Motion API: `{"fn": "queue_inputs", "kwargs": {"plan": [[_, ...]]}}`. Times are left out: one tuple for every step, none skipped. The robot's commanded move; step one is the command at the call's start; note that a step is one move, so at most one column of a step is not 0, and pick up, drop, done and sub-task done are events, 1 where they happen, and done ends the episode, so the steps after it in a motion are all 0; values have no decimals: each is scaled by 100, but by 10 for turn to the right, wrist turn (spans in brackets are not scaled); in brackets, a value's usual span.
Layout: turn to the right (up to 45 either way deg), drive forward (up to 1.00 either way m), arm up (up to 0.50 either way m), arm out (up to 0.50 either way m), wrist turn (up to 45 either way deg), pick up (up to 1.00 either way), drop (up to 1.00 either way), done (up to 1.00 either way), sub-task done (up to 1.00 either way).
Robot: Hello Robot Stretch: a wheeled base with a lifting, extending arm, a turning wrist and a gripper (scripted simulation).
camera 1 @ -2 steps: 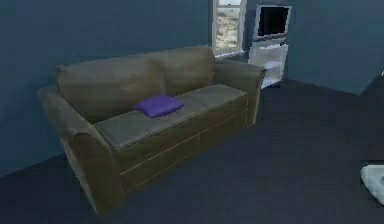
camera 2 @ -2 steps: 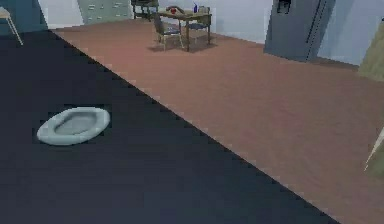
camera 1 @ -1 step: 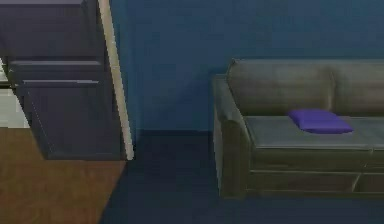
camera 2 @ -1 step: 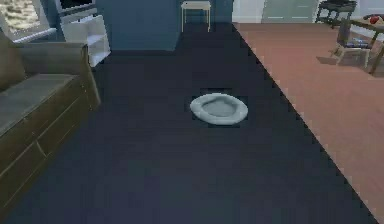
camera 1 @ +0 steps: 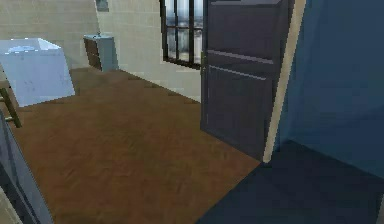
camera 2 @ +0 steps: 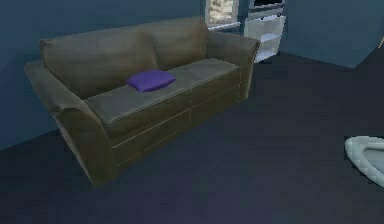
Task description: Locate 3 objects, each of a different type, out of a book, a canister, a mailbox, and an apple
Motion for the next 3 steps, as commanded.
{"fn": "queue_inputs", "kwargs": {"plan": [[-90,0,0,0,0,0,0,0,0],[0,20,0,0,0,0,0,0,0],[-90,0,0,0,0,0,0,0,0]]}}
